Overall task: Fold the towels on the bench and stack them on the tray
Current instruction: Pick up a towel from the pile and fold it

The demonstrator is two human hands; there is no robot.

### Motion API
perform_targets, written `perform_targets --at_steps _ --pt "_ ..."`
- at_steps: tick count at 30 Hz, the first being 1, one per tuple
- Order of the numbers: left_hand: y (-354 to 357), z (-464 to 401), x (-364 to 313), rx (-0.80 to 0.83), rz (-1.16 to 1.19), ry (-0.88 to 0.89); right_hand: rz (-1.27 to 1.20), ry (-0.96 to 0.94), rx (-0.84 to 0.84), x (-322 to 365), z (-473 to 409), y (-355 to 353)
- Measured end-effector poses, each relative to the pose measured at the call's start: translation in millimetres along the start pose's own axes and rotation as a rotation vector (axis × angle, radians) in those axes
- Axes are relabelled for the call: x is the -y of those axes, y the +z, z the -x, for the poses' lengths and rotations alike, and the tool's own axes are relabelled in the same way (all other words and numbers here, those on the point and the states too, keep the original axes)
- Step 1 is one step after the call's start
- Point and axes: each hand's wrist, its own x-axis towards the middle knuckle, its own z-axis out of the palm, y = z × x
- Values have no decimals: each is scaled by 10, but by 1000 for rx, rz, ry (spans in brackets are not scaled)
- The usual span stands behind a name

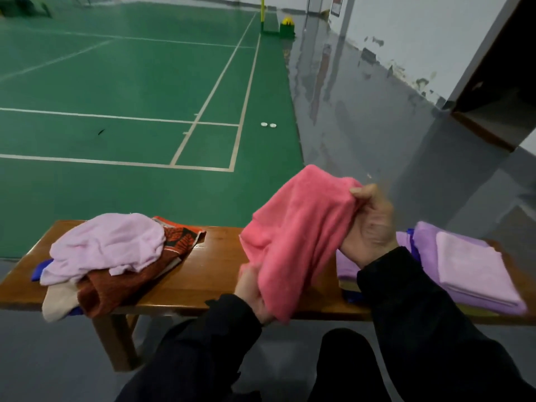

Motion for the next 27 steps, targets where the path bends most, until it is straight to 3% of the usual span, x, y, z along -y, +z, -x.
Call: perform_targets --at_steps 2,5,7,10,14,17,21,27 --pt "-75 146 249 17 -43 -32 -34 17 -55 -53 20 -12" --pt "-190 290 271 32 -138 63 -71 23 -98 -50 90 -40" --pt "-271 250 44 -30 -81 184 -74 -4 -122 -8 123 -98" --pt "-393 325 -329 57 -5 238 -30 78 -168 48 179 -191" --pt "-280 350 -639 -11 -502 409 143 230 -193 117 170 -272" --pt "-190 325 -787 -138 -472 579 299 88 -235 195 85 -343" --pt "-193 303 -948 -307 -487 569 495 -170 -214 304 -9 -380" --pt "-37 494 -1163 -76 -505 580 777 -168 -246 504 -131 -348"
